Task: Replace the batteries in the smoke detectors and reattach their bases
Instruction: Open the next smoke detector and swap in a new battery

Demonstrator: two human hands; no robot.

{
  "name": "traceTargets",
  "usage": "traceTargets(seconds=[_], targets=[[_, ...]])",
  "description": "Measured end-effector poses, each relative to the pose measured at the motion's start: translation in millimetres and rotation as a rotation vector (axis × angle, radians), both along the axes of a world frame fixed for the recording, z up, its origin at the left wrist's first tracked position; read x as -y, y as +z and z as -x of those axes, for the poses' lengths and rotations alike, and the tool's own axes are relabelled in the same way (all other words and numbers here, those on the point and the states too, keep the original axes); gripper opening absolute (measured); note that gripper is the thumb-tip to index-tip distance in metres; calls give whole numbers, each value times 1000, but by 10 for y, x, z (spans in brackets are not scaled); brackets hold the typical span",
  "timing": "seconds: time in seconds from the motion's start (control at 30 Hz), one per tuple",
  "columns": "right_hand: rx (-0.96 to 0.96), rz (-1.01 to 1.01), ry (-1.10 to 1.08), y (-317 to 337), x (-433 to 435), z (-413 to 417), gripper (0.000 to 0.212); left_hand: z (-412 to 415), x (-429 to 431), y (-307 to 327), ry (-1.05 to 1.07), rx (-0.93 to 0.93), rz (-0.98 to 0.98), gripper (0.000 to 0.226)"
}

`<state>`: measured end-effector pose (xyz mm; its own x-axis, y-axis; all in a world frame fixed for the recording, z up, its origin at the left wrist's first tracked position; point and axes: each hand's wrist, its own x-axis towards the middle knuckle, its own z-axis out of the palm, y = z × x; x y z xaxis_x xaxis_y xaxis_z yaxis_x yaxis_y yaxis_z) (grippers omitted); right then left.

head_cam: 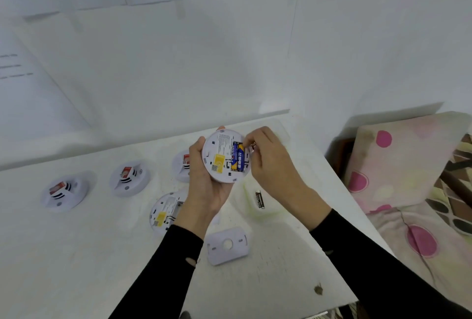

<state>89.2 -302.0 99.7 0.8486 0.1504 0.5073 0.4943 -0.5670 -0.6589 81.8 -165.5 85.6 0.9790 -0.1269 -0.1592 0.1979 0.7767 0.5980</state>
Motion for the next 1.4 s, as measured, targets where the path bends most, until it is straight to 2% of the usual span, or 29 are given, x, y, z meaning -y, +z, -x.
traceTargets(seconds=[0.2,0.33,0.43,0.53,0.67,0.77,0.8,0.9,1.0,1.1,1.2,1.27,1.4], targets=[[11,91,-50,-6,2,-83,17,-8,88,-41,-22,-27,3,44],[-20,81,-72,-67,-11,-113,18,-10,137,-70,-14,-36,10,46],[-72,-26,-40,-45,-19,-115,17,-17,168,-101,13,-37,-29,43],[-164,-104,17,28,8,-59,6,-25,160,-132,28,-52,-30,39],[-291,-209,142,38,54,25,5,-42,139,-186,42,-72,-49,42],[-335,-466,-64,-56,221,-73,8,-31,82,-255,91,-105,-21,43],[-380,-438,-147,-109,305,-116,7,-26,49,-283,103,-113,-16,43],[-645,47,-160,-372,482,-172,7,-9,-5,-328,89,-112,4,45],[-764,229,-82,-563,483,-130,8,-12,12,-328,58,-104,34,45],[-628,196,-113,-527,423,-101,8,-13,28,-308,60,-106,54,45],[-206,-54,-33,-308,298,-29,14,-7,29,-286,72,-103,56,46],[-20,-25,120,-200,206,16,25,-1,41,-271,69,-96,54,46],[-69,109,271,-176,143,46,43,5,57,-241,56,-81,23,47]])
